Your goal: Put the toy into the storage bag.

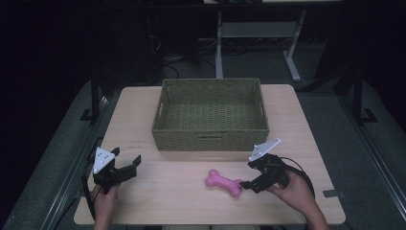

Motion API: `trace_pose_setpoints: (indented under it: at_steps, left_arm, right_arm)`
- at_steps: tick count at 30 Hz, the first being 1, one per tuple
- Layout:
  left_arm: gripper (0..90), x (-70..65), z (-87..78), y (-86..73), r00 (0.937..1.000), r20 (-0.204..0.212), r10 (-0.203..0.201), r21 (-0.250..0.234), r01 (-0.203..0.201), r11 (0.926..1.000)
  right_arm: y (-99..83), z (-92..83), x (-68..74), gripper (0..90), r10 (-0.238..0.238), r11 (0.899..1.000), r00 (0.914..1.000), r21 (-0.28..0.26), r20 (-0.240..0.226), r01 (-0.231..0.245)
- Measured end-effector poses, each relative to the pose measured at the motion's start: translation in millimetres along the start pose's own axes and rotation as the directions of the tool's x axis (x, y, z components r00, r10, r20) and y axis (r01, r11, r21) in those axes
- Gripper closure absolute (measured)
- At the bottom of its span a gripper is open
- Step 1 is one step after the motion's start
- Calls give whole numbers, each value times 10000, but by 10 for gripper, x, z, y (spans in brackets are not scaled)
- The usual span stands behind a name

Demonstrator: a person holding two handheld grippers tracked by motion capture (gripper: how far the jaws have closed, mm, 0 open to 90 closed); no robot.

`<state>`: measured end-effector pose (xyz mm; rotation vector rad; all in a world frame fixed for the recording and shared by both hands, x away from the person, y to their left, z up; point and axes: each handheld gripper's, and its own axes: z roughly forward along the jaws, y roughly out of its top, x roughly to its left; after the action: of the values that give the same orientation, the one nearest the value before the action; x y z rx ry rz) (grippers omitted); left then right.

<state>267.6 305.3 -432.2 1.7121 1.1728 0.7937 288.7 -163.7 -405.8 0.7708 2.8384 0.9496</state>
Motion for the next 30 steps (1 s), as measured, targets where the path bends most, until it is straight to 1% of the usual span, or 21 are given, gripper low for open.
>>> trace_pose_setpoints:
  at_steps: [2,5,6,7,8,10,12,13,14,15,16,21,23,27,28,29,30]
  left_arm:
    - [138,6,1,7,10000,1,13,-28,-13,10000]
    - [139,15,-1,7,10000,-57,-3,-36,3,10000]
    - [139,25,-3,1,10000,-39,-49,-13,49,10000]
    - [139,25,-3,1,10000,-39,-49,-13,49,10000]
    - [139,24,-3,2,10000,-21,-18,-29,18,10000]
    - [139,22,-3,5,10000,-14,5,-58,-5,10000]
    - [138,14,-3,8,10000,-24,26,-67,-26,10000]
    - [138,10,-1,5,10000,-15,13,-78,-13,10000]
    - [138,8,1,1,10000,5,3,-73,-3,10000]
    - [138,8,1,1,10000,5,3,-73,-3,10000]
    - [138,10,4,3,10000,20,23,-69,-22,10000]
    - [138,12,6,4,10000,-8,42,-64,-42,10000]
    - [138,10,7,0,10000,-3,22,-43,-22,10000]
    - [138,8,11,6,10000,16,69,-64,-69,10000]
    - [138,4,12,4,10000,-8,79,-54,-79,10000]
    - [139,4,12,4,10000,-8,79,-54,-79,10000]
    - [139,4,11,1,10000,8,57,-43,-57,10000]
  right_arm:
    - [52,11,25,211,-226,9997,9997,47,39,226]
    - [99,29,37,206,-257,9996,9997,63,-30,257]
    - [148,55,42,184,-228,9997,9997,120,-48,229]
    - [148,55,42,184,-228,9997,9997,120,-48,229]
    - [201,83,53,172,-233,9996,9996,173,-136,236]
    - [228,99,60,164,-273,9995,9994,177,-206,277]
    - [303,161,88,151,-279,9993,9993,250,-261,286]
    - [303,161,88,151,-279,9993,9993,250,-261,286]
    - [343,205,105,152,-410,9985,9985,339,-354,423]
    - [343,205,105,152,-410,9985,9985,339,-354,423]
    - [380,244,129,152,-489,9976,9980,465,-411,508]
    - [415,328,154,152,-573,9960,9972,665,-476,604]
    - [433,397,168,152,-695,9927,9964,956,-495,740]
    - [449,450,186,159,-811,9896,9952,1145,-543,869]
    - [457,480,191,187,-843,9881,9951,1248,-511,901]
    - [457,480,191,187,-843,9881,9951,1248,-511,901]
    - [460,494,188,215,-877,9872,9947,1286,-539,940]
